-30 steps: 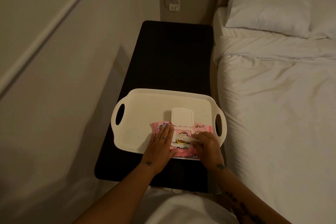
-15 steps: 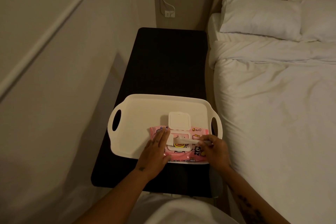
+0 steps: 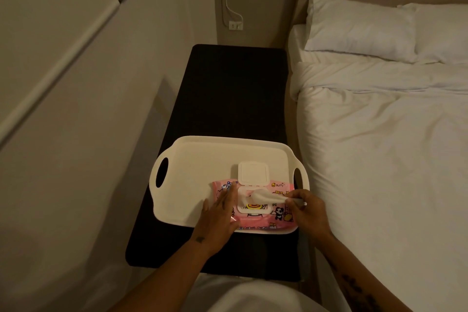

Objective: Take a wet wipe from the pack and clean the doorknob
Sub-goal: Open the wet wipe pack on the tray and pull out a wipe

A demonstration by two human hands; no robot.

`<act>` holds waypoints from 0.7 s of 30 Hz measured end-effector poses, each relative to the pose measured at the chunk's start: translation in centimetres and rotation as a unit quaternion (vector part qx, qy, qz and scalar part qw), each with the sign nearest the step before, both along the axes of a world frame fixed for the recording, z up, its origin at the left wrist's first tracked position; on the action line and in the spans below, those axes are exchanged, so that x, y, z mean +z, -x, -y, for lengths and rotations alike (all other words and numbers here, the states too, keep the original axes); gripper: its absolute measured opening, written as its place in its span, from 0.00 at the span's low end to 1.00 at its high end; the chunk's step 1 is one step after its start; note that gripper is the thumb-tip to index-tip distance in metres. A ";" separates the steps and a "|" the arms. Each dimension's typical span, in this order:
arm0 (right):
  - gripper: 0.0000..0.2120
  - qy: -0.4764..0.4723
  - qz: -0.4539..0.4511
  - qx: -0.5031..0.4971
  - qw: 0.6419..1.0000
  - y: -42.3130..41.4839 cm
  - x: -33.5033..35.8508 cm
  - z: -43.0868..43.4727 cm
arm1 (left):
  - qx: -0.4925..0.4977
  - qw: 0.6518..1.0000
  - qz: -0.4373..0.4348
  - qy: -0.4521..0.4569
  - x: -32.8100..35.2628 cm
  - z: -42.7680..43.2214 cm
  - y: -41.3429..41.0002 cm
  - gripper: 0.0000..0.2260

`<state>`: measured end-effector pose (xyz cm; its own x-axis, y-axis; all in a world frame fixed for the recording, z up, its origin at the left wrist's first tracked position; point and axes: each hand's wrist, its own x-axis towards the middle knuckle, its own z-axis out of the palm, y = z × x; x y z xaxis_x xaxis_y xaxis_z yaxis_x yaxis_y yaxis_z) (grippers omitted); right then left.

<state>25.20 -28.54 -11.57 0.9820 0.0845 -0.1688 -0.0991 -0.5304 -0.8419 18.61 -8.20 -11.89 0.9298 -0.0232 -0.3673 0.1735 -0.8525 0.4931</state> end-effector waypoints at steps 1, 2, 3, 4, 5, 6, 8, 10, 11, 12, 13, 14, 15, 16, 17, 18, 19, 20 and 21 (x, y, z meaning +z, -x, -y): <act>0.05 0.036 0.013 0.031 0.999 -0.1 0.1 -0.1 | 0.000 1.000 -0.002 -0.004 -0.1 0.0 0.0 0.38; 0.08 0.075 0.033 0.060 0.995 -0.2 0.2 -0.2 | 0.000 1.000 -0.003 -0.008 -0.2 0.0 0.0 0.37; 0.11 0.113 0.057 0.080 0.989 -0.3 0.3 -0.4 | -0.001 1.000 -0.005 -0.013 -0.2 0.1 0.0 0.37; 0.13 0.145 0.080 0.095 0.982 -0.4 0.4 -0.7 | -0.005 1.000 -0.007 -0.020 -0.2 0.1 0.0 0.36; 0.15 0.169 0.092 0.108 0.975 -0.6 0.7 -1.1 | -0.010 1.000 -0.010 -0.026 -0.2 0.2 -0.1 0.36; 0.17 0.187 0.091 0.122 0.971 -0.7 1.1 -1.6 | -0.014 0.999 -0.014 -0.032 -0.2 0.3 -0.1 0.35; 0.18 0.200 0.058 0.151 0.966 -0.8 1.5 -2.7 | -0.021 0.999 -0.019 -0.041 -0.3 0.3 -0.2 0.34; 0.16 0.179 0.029 0.146 0.973 -0.8 1.4 -3.3 | -0.036 0.998 -0.020 -0.052 -0.4 0.2 -0.2 0.33; 0.14 0.161 0.013 0.136 0.977 -0.9 1.3 -3.3 | -0.045 0.997 -0.019 -0.058 -0.5 0.2 -0.2 0.33; 0.12 0.147 -0.008 0.129 0.981 -0.9 1.2 -3.3 | -0.054 0.996 -0.018 -0.064 -0.5 0.2 -0.2 0.32; 0.10 0.140 -0.025 0.128 0.982 -0.9 1.0 -3.2 | -0.061 0.996 -0.017 -0.068 -0.4 0.2 -0.1 0.31; 0.08 0.139 -0.040 0.129 0.981 -0.9 1.0 -3.0 | -0.066 0.995 -0.015 -0.069 -0.4 0.2 0.0 0.31; 0.07 0.135 -0.050 0.127 0.981 -0.9 1.1 -2.9 | -0.067 0.995 -0.012 -0.066 -0.4 0.2 0.0 0.31; 0.06 0.126 -0.056 0.120 0.983 -0.9 1.3 -2.8 | -0.066 0.996 -0.011 -0.062 -0.4 0.2 0.0 0.31; 0.05 0.113 -0.056 0.109 0.986 -1.0 1.4 -2.7 | -0.066 0.996 -0.011 -0.060 -0.4 0.2 0.0 0.30; 0.02 0.099 -0.054 0.096 0.989 -1.1 1.7 -2.5 | -0.068 0.996 -0.012 -0.062 -0.4 0.2 0.0 0.30; 0.03 0.080 -0.053 0.079 0.992 -1.1 1.9 -2.3 | -0.071 0.995 -0.012 -0.067 -0.5 0.2 0.0 0.30; 0.07 0.061 -0.053 0.061 0.995 -1.2 2.1 -2.0 | -0.074 0.994 -0.012 -0.074 -0.7 0.1 0.0 0.29; 0.08 0.037 -0.055 0.040 0.997 -1.4 2.3 -1.8 | -0.077 0.994 -0.014 -0.081 -0.9 0.0 0.0 0.29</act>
<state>26.60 -26.79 -9.28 0.9477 0.1456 -0.2839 -0.1433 -0.6007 -0.7865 18.57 -8.23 -12.76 0.9091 -0.1029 -0.4036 0.0463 -0.9380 0.3434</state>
